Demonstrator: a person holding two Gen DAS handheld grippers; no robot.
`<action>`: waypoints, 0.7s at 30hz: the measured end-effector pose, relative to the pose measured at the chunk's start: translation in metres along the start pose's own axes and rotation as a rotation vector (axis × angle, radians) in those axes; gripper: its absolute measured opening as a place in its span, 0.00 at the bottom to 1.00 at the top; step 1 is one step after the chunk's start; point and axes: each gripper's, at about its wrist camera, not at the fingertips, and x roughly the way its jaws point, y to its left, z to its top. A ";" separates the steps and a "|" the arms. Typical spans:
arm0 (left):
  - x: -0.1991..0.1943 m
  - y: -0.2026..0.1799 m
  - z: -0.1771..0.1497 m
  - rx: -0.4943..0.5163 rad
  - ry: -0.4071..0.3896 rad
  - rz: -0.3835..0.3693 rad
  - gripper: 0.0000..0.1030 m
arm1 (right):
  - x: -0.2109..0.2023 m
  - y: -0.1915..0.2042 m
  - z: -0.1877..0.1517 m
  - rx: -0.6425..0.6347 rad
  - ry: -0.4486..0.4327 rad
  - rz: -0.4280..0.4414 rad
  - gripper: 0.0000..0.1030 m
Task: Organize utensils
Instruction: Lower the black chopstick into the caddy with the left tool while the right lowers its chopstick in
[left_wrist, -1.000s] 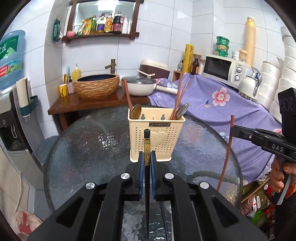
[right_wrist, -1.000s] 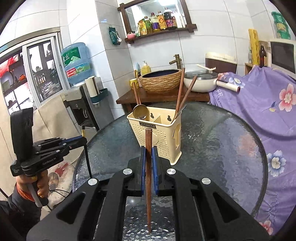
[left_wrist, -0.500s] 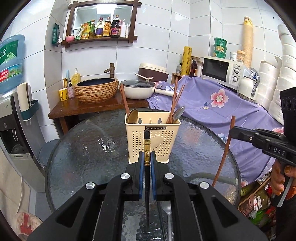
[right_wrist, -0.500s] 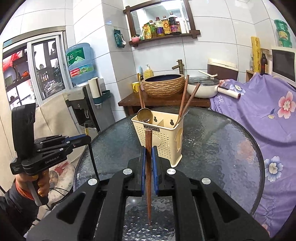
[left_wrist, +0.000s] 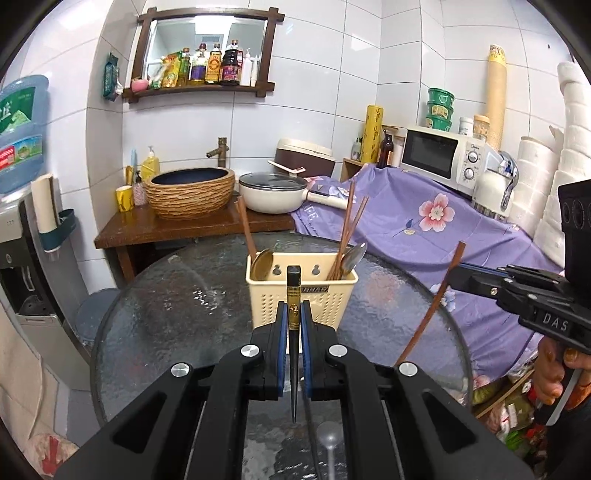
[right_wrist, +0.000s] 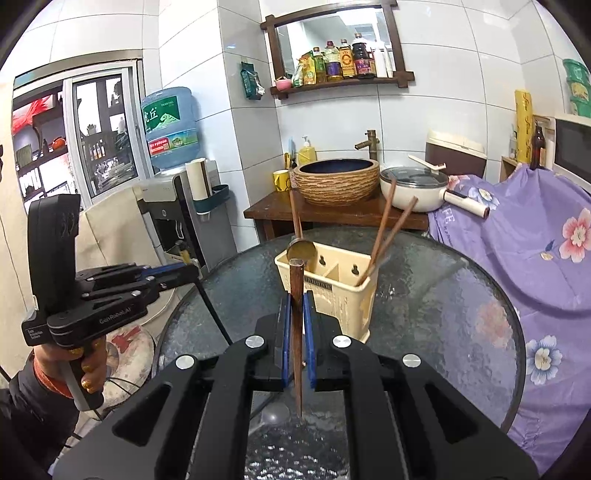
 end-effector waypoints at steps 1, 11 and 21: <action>0.002 0.001 0.007 -0.011 0.005 -0.008 0.07 | 0.001 0.000 0.005 0.000 -0.001 0.001 0.07; 0.012 0.017 0.082 -0.110 -0.014 -0.044 0.07 | 0.001 -0.001 0.087 0.020 -0.056 0.002 0.07; 0.019 0.025 0.151 -0.166 -0.143 0.014 0.07 | 0.005 -0.011 0.161 0.019 -0.195 -0.111 0.07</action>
